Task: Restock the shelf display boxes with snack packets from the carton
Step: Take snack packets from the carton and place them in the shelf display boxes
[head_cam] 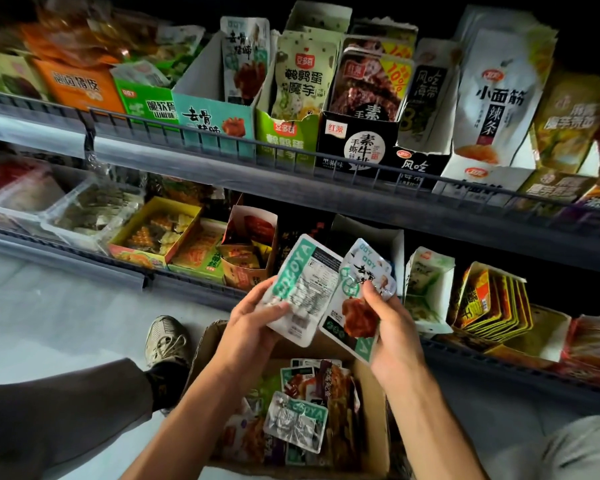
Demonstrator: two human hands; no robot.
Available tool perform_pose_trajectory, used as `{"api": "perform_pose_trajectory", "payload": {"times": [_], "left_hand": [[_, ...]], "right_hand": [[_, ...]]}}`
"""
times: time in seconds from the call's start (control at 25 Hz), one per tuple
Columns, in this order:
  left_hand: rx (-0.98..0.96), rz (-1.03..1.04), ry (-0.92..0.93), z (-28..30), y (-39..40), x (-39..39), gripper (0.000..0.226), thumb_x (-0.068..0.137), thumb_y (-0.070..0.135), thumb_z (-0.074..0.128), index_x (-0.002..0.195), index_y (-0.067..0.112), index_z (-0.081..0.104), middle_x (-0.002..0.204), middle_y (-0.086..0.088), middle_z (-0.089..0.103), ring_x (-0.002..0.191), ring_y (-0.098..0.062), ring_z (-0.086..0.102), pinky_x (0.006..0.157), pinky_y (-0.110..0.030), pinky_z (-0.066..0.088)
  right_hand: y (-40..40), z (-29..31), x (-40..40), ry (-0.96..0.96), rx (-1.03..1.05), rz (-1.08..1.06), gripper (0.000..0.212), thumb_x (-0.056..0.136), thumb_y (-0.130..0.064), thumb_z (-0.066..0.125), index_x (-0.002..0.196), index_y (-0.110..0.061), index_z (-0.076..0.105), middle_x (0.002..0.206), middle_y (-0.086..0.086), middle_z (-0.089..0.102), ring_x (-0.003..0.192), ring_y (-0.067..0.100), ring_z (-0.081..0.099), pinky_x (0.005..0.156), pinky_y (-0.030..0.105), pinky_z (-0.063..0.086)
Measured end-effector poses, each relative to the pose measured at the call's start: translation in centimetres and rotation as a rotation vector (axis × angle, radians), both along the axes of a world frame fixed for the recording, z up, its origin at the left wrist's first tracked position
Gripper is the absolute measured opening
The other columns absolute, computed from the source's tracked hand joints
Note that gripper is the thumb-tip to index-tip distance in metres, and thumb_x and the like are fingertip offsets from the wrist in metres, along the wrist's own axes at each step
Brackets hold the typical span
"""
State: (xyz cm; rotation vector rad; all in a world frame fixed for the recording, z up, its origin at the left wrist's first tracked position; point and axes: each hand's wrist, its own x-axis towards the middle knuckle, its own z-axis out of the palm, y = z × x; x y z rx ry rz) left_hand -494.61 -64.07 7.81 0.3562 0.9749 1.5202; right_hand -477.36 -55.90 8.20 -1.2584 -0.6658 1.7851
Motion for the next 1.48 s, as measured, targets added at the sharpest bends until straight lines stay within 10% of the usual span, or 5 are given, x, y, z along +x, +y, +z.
{"api": "perform_pose_trajectory", "payload": {"times": [0.28, 0.56, 0.92, 1.2, 1.48], "left_hand": [[-0.039, 0.113, 0.632, 2.2, 1.2, -3.2, 0.031, 0.071, -0.007, 0.079, 0.073, 0.023, 0.072, 0.088, -0.002, 0.076, 0.085, -0.020, 0.071, 0.073, -0.039, 0.057], [0.389, -0.336, 0.586, 4.6, 1.9, -5.8, 0.040, 0.062, -0.025, 0.055, 0.052, 0.011, 0.069, 0.107, -0.009, 0.067, 0.105, -0.027, 0.061, 0.077, -0.039, 0.057], [0.096, -0.133, 0.503, 9.3, 2.6, -1.5, 0.055, 0.083, 0.049, 0.068, 0.134, 0.034, 0.051, 0.121, 0.006, 0.070, 0.111, -0.018, 0.067, 0.096, -0.042, 0.054], [0.335, -0.092, 0.723, 15.8, 4.5, -8.0, 0.075, 0.076, 0.004, 0.072, 0.141, 0.024, 0.043, 0.119, -0.008, 0.070, 0.106, -0.023, 0.070, 0.079, -0.030, 0.058], [0.398, 0.311, 0.917, 19.6, 10.4, -13.9, 0.061, 0.086, 0.026, 0.072, 0.142, 0.030, 0.046, 0.124, -0.001, 0.064, 0.108, -0.016, 0.067, 0.085, -0.032, 0.058]], "right_hand": [[-0.2, 2.9, 0.2, -0.041, 0.401, 0.226, 0.029, 0.077, -0.018, 0.072, 0.103, -0.009, 0.064, 0.087, 0.007, 0.076, 0.075, 0.029, 0.072, 0.064, 0.038, 0.058], [1.6, 4.6, 0.9, 0.254, 0.085, 0.434, 0.043, 0.065, -0.027, 0.089, 0.099, -0.009, 0.071, 0.093, 0.012, 0.074, 0.078, 0.023, 0.072, 0.066, 0.032, 0.059], [-1.0, 6.8, -5.9, 0.060, 0.374, 0.171, 0.056, 0.081, -0.027, 0.072, 0.133, -0.032, 0.052, 0.126, -0.003, 0.068, 0.114, 0.018, 0.066, 0.091, 0.040, 0.054], [4.1, 17.2, -8.3, -0.301, 0.774, 0.557, 0.044, 0.074, -0.045, 0.076, 0.113, -0.028, 0.065, 0.107, -0.008, 0.074, 0.107, 0.012, 0.067, 0.090, 0.031, 0.052], [12.9, 28.0, -15.8, -0.394, 0.843, 0.493, 0.036, 0.079, -0.017, 0.080, 0.110, -0.008, 0.063, 0.079, 0.004, 0.070, 0.044, 0.010, 0.053, 0.035, 0.022, 0.042]]}}
